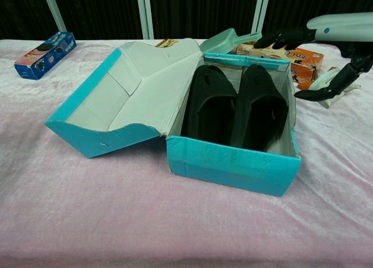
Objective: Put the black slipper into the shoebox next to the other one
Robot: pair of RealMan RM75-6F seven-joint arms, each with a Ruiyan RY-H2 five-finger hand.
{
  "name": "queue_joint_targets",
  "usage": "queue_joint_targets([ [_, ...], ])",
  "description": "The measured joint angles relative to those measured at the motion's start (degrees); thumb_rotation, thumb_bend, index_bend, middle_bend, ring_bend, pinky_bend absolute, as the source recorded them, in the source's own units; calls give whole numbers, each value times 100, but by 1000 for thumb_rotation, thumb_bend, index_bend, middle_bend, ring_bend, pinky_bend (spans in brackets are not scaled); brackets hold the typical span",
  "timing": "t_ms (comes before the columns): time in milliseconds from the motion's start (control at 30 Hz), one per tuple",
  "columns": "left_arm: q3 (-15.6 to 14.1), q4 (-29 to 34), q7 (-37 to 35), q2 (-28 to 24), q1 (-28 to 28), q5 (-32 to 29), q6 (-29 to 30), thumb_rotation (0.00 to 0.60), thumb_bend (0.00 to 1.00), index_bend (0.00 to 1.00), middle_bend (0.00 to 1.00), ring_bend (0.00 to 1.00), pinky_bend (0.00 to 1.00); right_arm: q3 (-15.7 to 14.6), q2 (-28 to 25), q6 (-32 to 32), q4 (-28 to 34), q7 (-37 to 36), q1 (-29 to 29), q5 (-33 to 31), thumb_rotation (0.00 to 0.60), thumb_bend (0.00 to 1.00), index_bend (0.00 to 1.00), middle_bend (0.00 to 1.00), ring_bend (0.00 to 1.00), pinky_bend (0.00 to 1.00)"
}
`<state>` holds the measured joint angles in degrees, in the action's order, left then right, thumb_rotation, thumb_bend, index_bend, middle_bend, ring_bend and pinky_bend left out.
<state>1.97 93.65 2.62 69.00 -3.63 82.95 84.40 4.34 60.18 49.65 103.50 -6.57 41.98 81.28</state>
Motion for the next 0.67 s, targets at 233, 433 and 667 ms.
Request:
queue_joint_targets([
  [233,51,-19,75,-32,61,4,173,600,0,58,158,158,8,36,-31,1242,-24,344,-722,-280,600,374,0,8,0,61],
  [433,105,1,186,-7,94,76,388,600,0,58,158,157,0,-24,130,2498,-216,1513,-1468,-674,600,339,0,0,0,61],
  [667,113,185,512,-1,128,236,559,600,0,59,158,154,0,-371,522,3723,-463,2080,-2636,-718,600,298,0,0,0,61],
])
